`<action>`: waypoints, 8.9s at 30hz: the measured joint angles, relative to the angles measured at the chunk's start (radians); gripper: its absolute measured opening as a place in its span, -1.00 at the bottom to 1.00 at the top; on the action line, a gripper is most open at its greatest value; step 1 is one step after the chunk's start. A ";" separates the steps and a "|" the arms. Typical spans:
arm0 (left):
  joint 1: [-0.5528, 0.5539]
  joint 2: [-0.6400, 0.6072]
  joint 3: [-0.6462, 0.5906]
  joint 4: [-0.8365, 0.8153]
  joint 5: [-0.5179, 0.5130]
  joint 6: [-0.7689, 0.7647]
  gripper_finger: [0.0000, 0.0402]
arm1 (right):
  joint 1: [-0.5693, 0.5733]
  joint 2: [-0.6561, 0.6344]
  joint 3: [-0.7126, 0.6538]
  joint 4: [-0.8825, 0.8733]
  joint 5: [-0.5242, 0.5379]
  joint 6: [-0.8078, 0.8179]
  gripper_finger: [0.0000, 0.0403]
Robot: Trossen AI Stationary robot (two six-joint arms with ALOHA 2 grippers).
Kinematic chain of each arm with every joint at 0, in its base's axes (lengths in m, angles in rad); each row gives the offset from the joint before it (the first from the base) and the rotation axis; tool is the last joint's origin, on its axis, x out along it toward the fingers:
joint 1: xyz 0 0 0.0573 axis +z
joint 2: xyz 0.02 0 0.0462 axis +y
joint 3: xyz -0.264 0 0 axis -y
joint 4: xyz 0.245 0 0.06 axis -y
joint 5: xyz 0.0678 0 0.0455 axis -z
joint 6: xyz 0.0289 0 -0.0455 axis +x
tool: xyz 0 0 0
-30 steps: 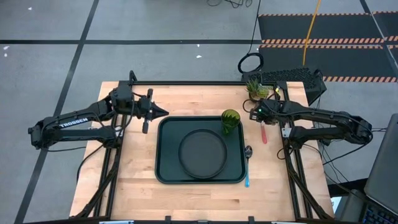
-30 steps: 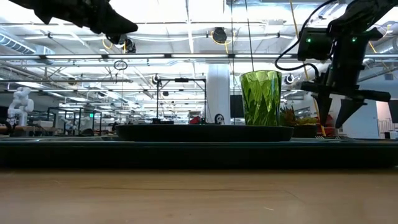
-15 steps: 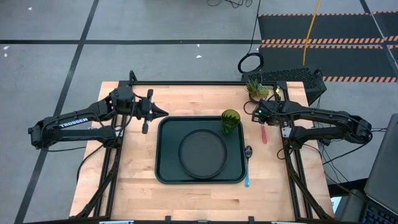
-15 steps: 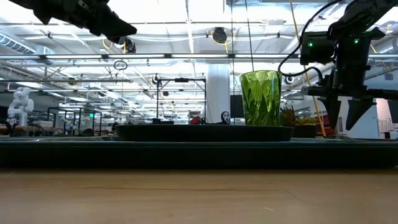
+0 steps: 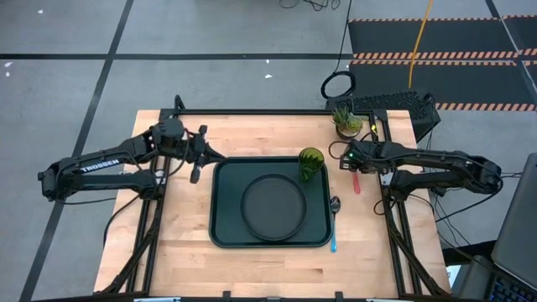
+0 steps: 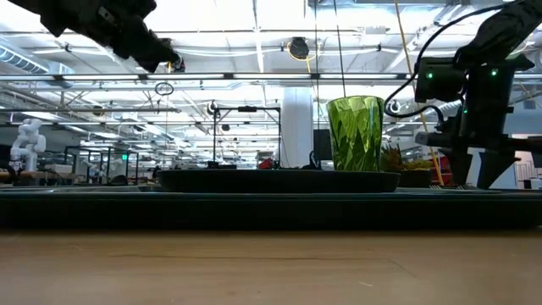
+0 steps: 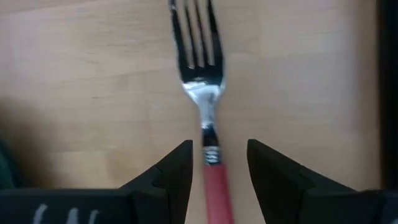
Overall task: Pick and place plate/cup/fork/spoon on tray
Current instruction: Put the pink fork to the left of the black plate on the black tray, then put the blue spoon to the left of the pink fork on the black tray
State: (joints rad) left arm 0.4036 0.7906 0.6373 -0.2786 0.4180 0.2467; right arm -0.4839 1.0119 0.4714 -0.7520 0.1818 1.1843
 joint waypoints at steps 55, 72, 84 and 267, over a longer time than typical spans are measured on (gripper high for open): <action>-0.139 0.000 -0.065 0.067 -0.115 -0.301 -0.89 | 0.242 -0.290 0.004 0.265 0.342 -0.401 -0.92; -0.164 0.000 -0.065 0.066 -0.138 -0.240 -0.89 | 0.657 -0.130 0.322 0.748 0.639 -0.893 -0.92; -0.163 -0.007 -0.042 0.077 -0.423 -0.052 -0.89 | 0.822 0.381 0.935 0.530 0.741 -0.943 -0.92; -0.113 -0.442 -0.067 0.160 -0.418 -0.074 -0.89 | 0.939 0.641 1.240 -0.587 0.390 0.413 -0.51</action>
State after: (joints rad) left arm 0.2911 0.3489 0.5701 -0.1184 -0.0002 0.1723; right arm 0.4555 1.6532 1.7114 -1.3394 0.5718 1.5971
